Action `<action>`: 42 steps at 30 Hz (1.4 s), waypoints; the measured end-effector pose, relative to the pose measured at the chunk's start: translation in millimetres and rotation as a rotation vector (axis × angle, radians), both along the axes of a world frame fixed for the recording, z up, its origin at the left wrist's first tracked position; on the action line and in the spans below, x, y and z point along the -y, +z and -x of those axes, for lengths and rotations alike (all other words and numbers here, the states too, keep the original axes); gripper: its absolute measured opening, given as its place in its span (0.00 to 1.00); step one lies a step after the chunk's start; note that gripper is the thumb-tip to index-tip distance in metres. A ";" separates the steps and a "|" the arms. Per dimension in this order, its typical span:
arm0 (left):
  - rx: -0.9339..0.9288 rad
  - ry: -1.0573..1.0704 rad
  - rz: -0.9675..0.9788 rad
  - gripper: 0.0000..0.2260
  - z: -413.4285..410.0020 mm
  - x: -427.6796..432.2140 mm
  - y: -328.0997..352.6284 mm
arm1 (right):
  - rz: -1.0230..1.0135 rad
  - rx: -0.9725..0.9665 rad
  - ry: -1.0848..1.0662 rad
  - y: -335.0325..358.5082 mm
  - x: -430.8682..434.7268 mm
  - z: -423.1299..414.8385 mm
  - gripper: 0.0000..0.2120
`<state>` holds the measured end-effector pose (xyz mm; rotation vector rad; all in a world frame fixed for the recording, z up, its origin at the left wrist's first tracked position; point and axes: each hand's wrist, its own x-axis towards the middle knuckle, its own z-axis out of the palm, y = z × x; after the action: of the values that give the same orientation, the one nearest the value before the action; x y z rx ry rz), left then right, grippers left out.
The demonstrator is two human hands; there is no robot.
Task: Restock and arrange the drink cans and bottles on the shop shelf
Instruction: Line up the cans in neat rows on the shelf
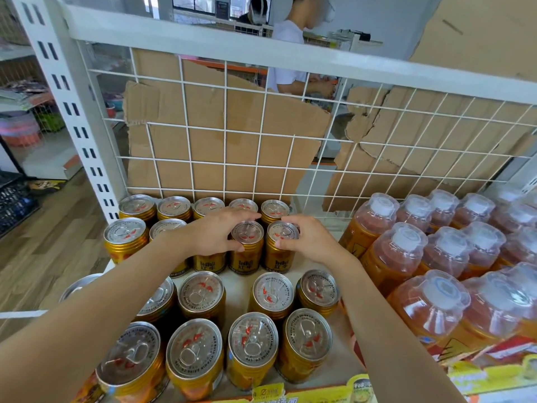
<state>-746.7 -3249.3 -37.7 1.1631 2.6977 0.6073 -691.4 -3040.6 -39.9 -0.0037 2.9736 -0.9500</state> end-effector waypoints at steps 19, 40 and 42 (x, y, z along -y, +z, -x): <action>-0.061 0.010 0.045 0.30 -1.7 -0.5 -3.3 | -0.017 0.004 0.002 -2.0 1.7 0.3 0.29; -0.212 0.258 -0.176 0.24 -54.1 55.7 1.2 | 0.009 -0.089 0.013 -0.1 9.4 -14.5 0.29; -0.234 0.297 -0.216 0.24 -65.3 70.5 6.0 | -0.028 -0.141 -0.011 2.4 14.4 -17.8 0.29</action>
<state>-681.4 -3319.8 -31.7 0.9327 3.1010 0.8735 -673.6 -3055.0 -37.5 -0.0562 3.1182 -0.9478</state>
